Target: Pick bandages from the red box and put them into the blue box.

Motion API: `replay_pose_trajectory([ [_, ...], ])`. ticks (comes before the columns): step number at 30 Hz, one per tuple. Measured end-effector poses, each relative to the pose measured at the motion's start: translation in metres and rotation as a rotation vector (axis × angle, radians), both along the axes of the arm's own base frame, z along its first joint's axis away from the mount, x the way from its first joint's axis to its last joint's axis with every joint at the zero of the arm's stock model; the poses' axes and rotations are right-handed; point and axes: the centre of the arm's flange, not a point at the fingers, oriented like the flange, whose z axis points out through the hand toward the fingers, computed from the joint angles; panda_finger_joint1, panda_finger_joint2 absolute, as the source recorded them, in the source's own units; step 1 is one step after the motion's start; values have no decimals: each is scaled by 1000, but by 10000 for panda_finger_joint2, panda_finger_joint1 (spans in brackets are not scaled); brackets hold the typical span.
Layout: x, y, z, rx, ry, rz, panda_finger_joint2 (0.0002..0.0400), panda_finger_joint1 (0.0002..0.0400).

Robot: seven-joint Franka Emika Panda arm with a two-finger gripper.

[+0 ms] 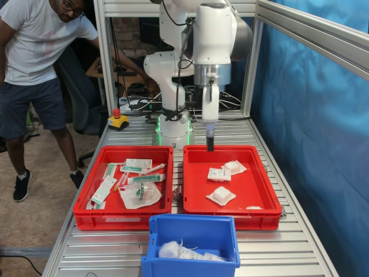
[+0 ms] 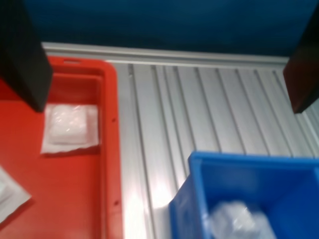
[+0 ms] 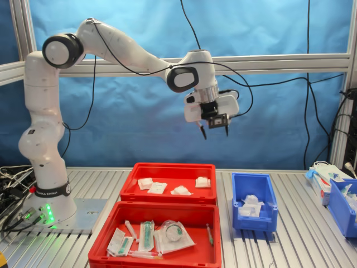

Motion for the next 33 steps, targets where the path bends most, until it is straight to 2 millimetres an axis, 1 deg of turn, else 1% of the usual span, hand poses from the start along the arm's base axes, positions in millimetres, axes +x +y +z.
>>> replay_pose_trajectory([
  [1, -3, -5, -2, -1, 11, -7, 400, 400],
  [2, -8, -15, -6, -4, 33, -23, 400, 400],
  [6, -18, -37, -14, -9, 79, -60, 400, 400],
  [7, -23, -48, -18, -11, 99, -79, 400, 400],
  [9, -28, -59, -22, -12, 115, -97, 400, 400],
  [10, -32, -69, -25, -12, 129, -115, 400, 400],
  [15, -42, -90, -29, -27, 152, -143, 400, 400],
  [19, -47, -96, -30, -49, 157, -142, 400, 400],
  [23, -58, -102, -32, -82, 164, -131, 400, 400],
  [24, -64, -103, -33, -91, 166, -128, 400, 400],
  [27, -73, -103, -34, -100, 163, -122, 400, 400],
  [29, -83, -104, -33, -105, 147, -116, 400, 400],
  [33, -93, -103, -30, -105, 119, -110, 400, 400],
])
